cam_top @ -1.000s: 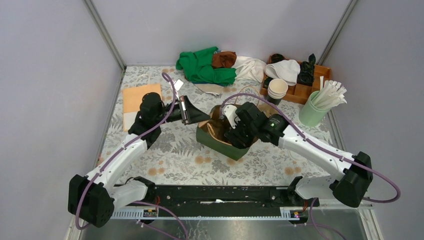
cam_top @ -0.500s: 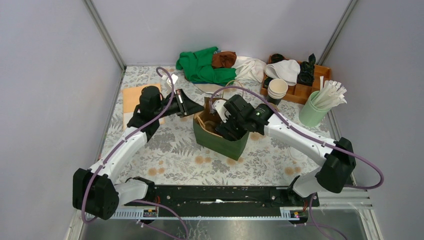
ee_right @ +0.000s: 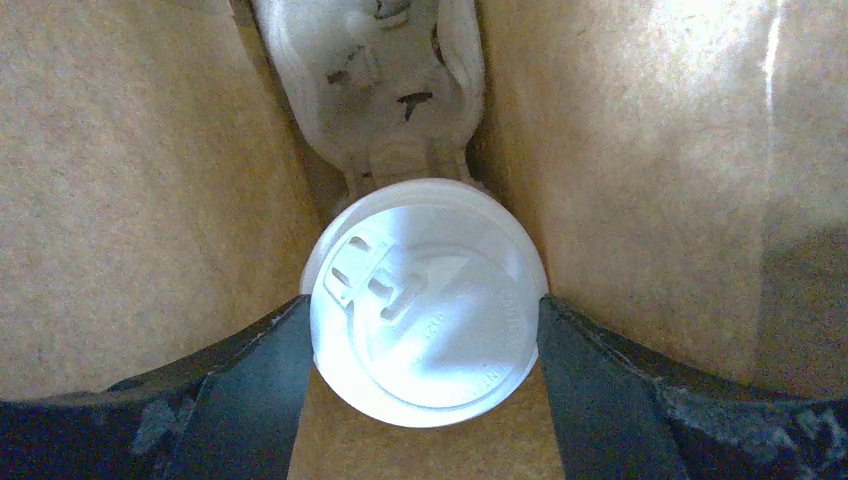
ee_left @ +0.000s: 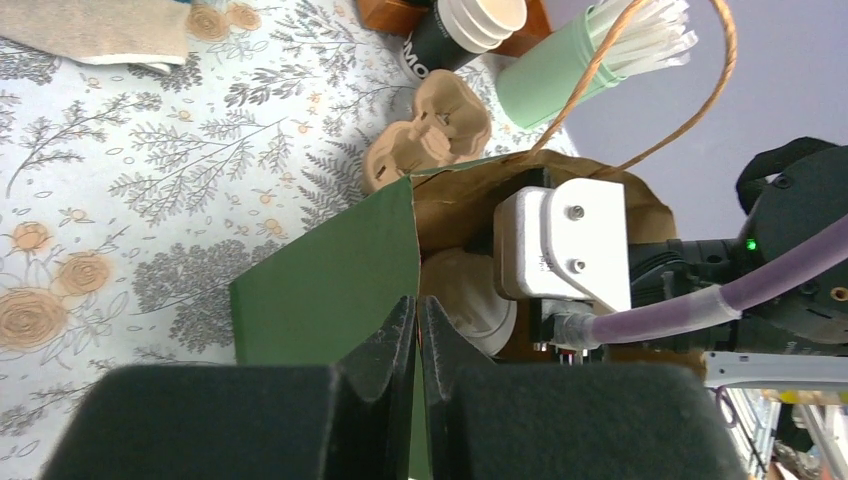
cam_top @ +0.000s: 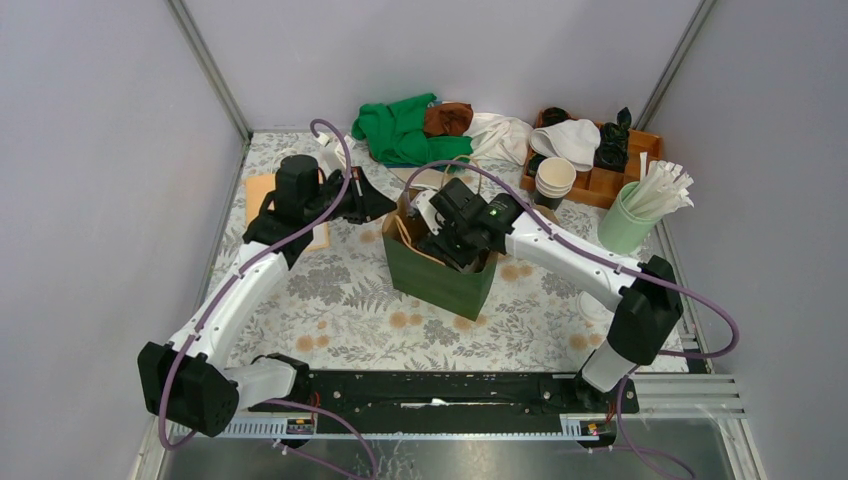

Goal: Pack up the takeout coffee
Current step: Place the coffee cup on the cup tray.

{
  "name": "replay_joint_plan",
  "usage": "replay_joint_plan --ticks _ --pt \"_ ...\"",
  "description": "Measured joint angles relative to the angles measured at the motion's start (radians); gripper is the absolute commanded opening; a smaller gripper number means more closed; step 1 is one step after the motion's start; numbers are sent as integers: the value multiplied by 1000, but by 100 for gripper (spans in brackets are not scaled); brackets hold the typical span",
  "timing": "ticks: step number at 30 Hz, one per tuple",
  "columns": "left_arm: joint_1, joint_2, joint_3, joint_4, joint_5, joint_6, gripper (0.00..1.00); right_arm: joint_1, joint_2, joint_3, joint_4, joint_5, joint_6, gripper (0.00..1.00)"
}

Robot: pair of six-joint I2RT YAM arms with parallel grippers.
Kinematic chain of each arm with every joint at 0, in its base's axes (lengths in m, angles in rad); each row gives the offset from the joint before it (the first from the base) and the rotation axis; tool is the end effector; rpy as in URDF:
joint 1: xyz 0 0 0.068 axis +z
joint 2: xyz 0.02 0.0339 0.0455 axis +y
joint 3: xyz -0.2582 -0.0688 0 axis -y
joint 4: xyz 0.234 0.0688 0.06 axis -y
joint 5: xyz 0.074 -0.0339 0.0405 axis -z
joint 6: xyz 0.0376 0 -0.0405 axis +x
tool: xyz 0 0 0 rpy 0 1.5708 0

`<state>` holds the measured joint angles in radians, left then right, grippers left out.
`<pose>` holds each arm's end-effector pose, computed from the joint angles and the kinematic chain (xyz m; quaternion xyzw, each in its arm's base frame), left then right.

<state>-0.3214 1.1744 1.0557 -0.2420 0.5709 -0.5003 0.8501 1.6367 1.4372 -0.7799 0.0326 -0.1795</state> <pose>0.2389 -0.1010 0.3463 0.0890 0.8003 -0.4303 0.4079 0.2256 0.2550 0.2909 -0.4668 0.8348 0.0812 0.2803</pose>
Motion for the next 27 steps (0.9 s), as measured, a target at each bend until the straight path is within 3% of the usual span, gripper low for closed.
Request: replay_joint_plan --ticks 13,27 --pt "0 0 14 -51 -51 71 7 1 17 -5 26 12 11 34" --pt "-55 60 136 -92 -71 126 7 31 -8 -61 94 73 36 35"
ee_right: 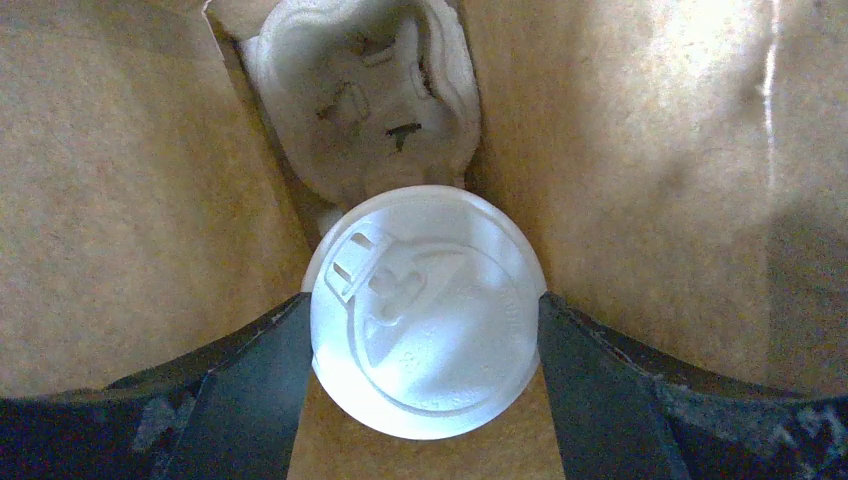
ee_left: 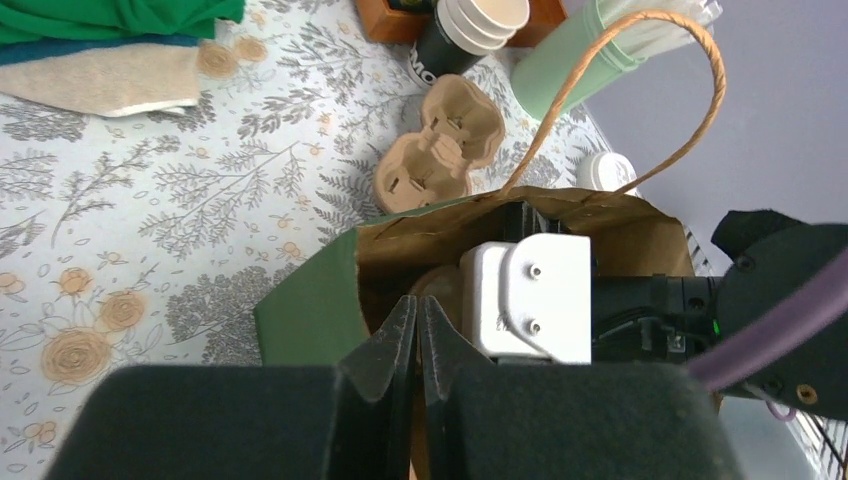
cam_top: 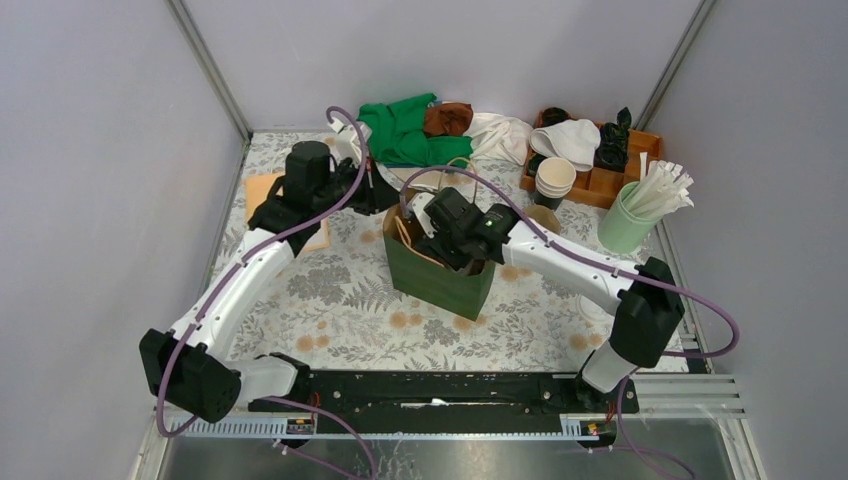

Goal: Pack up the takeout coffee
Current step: Place the coffee cup on the cup tray.

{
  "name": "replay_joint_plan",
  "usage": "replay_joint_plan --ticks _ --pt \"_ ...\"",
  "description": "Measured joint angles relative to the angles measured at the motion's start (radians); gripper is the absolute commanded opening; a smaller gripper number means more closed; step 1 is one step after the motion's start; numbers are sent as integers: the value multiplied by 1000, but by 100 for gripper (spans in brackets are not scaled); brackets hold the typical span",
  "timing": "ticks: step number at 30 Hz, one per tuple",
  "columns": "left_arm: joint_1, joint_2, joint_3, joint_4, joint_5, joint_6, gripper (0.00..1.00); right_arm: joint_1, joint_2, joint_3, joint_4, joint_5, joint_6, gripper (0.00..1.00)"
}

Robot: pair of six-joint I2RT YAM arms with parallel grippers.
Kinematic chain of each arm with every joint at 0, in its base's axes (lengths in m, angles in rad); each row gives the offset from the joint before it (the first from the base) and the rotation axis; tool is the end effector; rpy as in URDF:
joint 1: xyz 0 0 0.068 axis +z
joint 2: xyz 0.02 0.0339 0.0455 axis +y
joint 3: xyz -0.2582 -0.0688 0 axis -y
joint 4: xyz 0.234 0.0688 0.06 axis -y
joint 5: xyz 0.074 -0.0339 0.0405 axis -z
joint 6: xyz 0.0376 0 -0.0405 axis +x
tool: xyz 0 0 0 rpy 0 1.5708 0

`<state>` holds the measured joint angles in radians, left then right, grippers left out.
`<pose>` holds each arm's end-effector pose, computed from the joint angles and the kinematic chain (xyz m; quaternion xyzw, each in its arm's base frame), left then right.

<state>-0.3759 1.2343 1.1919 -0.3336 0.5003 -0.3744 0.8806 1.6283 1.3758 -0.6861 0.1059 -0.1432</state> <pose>0.2451 -0.1161 0.3680 0.1398 0.8010 -0.3901 0.4321 0.2210 0.2614 0.2811 -0.4506 0.8355 0.0650 0.3077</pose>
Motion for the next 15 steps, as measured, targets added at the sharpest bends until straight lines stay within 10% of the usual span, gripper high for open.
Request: replay_joint_plan --ticks 9,15 --pt "-28 36 32 -96 -6 39 34 43 -37 -53 50 63 13 36" --pt "-31 47 106 -190 -16 73 32 42 -77 -101 72 87 9 36"
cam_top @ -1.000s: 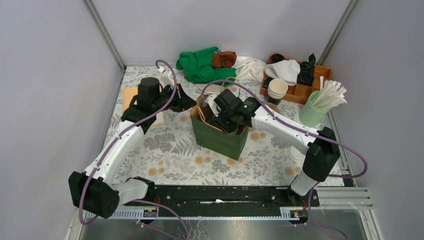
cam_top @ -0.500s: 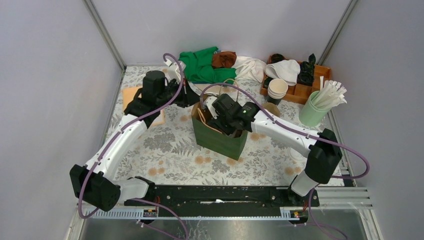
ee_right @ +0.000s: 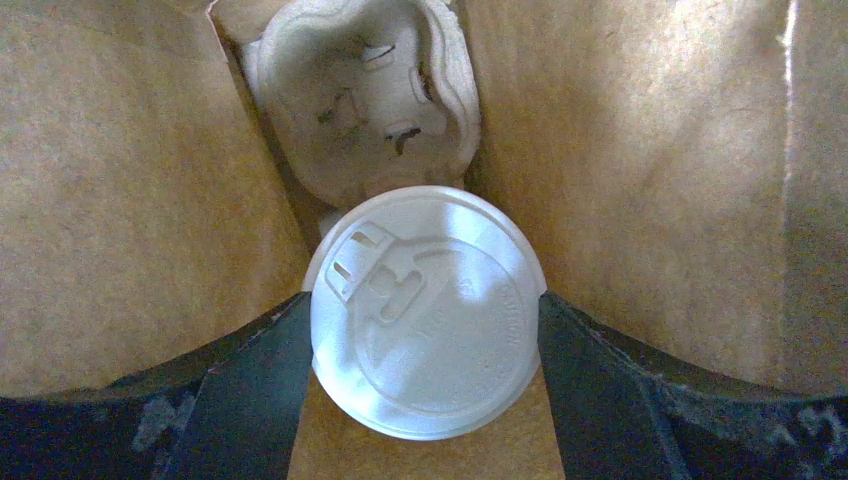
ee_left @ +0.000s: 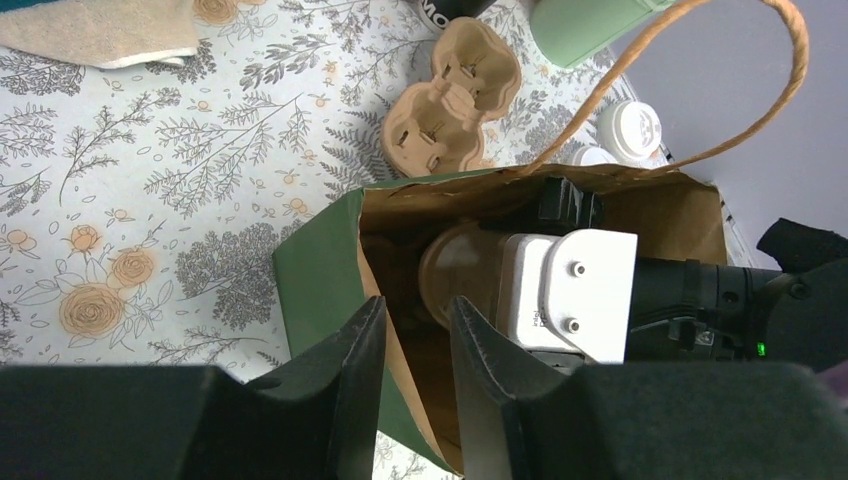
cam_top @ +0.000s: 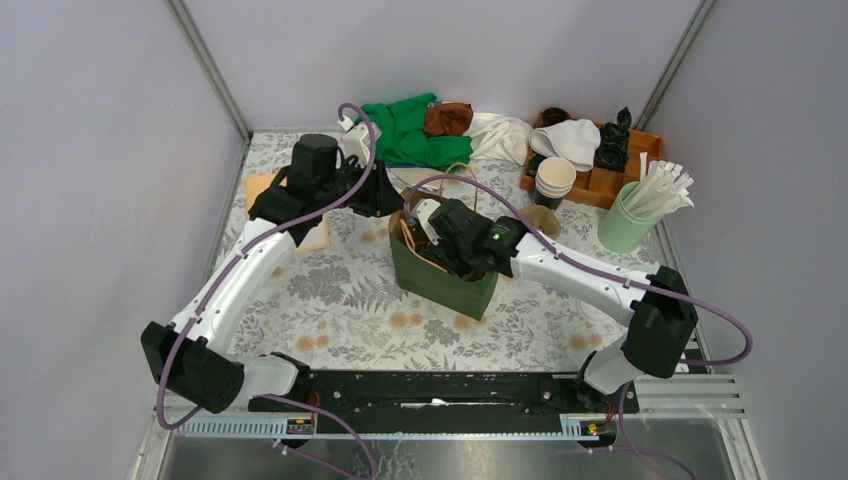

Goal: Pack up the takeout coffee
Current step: Place the coffee cup on the cup tray.

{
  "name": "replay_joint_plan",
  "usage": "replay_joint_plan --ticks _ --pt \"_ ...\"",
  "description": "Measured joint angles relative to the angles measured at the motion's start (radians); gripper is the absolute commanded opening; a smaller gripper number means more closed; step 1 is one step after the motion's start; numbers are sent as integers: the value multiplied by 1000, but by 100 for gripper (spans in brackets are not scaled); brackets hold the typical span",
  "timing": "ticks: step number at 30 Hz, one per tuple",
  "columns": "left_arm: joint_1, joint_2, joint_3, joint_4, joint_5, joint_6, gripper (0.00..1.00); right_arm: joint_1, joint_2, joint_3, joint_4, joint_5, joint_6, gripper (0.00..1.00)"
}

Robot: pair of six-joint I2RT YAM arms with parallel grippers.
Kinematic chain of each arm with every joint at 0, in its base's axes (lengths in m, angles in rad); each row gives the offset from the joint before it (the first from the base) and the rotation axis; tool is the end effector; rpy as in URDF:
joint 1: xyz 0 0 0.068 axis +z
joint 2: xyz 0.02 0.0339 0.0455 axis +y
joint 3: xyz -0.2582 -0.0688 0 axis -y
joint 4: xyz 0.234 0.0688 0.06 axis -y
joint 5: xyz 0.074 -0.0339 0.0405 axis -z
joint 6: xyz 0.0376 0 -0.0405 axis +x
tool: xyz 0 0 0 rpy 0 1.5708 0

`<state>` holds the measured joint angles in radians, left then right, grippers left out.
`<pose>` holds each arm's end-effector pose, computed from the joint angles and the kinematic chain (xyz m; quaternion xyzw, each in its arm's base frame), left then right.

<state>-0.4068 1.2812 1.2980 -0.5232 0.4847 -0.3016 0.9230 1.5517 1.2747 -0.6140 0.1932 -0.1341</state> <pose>0.2438 -0.1241 0.3728 0.1656 0.8290 -0.3648 0.3903 0.2026 0.2558 0.2791 -0.4454 0.8266 0.0436 0.3413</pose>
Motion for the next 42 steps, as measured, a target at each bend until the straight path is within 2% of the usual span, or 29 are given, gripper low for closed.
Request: replay_joint_plan --ticks 11,16,22,23,25,27,28,31,38,42 --pt "-61 169 105 -181 -19 48 31 0 -6 -11 8 20 -20 36" --pt "-77 179 166 -235 -86 59 40 0 -12 -16 12 18 -19 36" --pt "-77 154 189 -231 -90 40 46 0 -19 -26 23 16 -19 36" --pt "-77 148 190 -232 -91 37 48 -1 -19 -27 24 16 -19 36" --pt "-77 135 195 -238 -101 31 72 -2 -21 -29 26 14 -20 36" --pt "-77 127 201 -253 -132 41 92 -3 -23 -30 26 13 -19 36" --pt "-75 125 204 -262 -145 43 93 -5 -27 -35 27 11 -19 36" --pt "-65 124 208 -280 -164 32 85 -11 -29 -37 30 6 -19 36" --pt "-73 124 208 -291 -162 26 53 -13 -29 -39 34 4 -19 36" --pt "-73 135 208 -291 -153 30 51 -13 -29 -40 35 4 -19 36"
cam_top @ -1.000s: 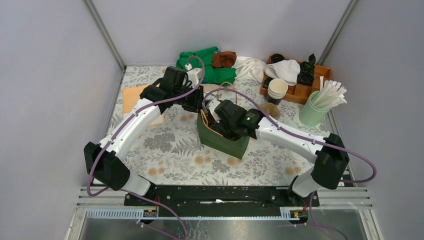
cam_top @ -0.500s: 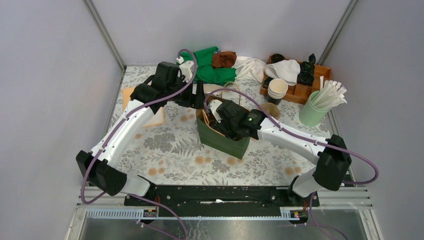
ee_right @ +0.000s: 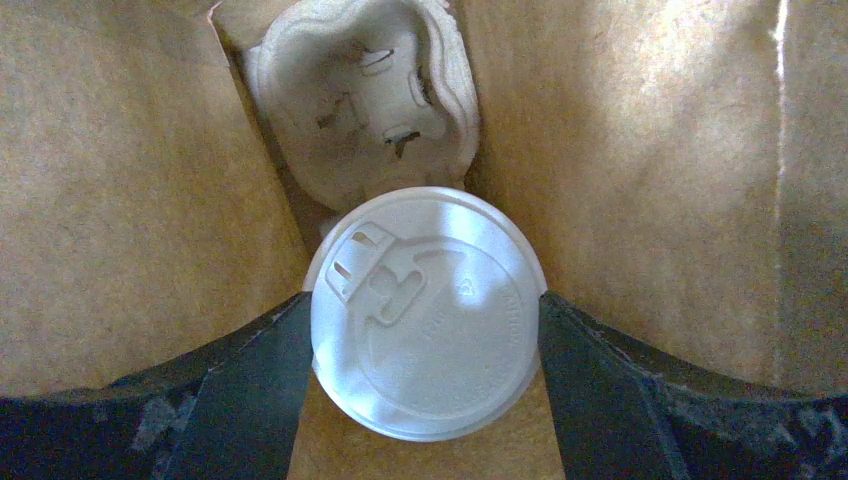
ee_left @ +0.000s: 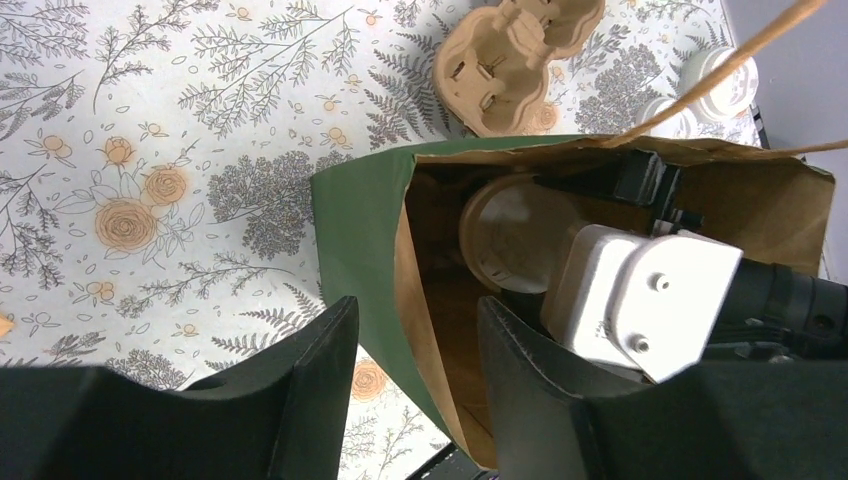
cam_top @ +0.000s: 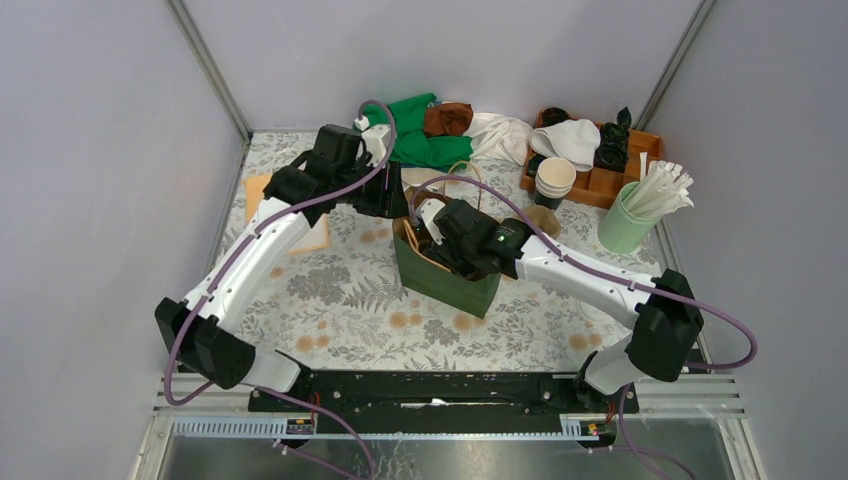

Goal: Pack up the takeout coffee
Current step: Place the coffee cup on the cup tray.

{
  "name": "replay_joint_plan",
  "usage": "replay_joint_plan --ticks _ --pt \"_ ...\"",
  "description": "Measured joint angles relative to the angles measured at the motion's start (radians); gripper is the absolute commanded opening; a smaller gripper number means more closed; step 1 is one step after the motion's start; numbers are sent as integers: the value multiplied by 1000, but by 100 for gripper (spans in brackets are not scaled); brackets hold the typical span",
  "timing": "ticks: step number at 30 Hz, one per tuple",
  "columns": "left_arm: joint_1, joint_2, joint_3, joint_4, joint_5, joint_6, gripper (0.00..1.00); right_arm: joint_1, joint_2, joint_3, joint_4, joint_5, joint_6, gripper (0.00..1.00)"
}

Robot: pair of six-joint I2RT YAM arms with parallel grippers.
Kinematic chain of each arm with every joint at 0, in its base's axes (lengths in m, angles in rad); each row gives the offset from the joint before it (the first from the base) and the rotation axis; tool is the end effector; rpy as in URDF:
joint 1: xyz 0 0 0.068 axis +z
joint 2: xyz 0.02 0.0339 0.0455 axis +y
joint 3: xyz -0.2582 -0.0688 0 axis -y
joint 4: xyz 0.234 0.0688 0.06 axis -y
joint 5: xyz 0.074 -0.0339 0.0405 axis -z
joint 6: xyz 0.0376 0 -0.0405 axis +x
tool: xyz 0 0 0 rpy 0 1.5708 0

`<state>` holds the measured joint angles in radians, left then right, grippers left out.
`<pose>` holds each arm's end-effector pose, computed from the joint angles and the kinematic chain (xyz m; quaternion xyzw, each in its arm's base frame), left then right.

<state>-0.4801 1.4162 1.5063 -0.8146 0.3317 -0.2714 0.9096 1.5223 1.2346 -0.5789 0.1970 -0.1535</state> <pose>0.2515 -0.1448 0.3768 0.1611 0.8873 -0.2886 0.3215 0.2027 0.2486 0.2780 -0.4442 0.8224 0.0409 0.3530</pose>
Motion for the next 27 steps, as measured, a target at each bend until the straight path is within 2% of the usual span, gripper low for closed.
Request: replay_joint_plan --ticks 4,6,8,9,10,27 --pt "0 34 0 0 3 2 50 0 0 0 1 0 0 36" --pt "-1 52 0 -1 3 2 36 0 0 0 1 0 -2 36" --pt "-5 67 0 -8 2 8 11 0 0 0 1 0 -3 35" --pt "-6 72 1 -11 2 5 3 0 0 0 1 0 -4 36" --pt "-10 78 6 -21 1 16 0 0 0 0 1 0 -5 36" --pt "-37 190 211 -202 5 32 0 0 -15 -26 13 48 -75 36"
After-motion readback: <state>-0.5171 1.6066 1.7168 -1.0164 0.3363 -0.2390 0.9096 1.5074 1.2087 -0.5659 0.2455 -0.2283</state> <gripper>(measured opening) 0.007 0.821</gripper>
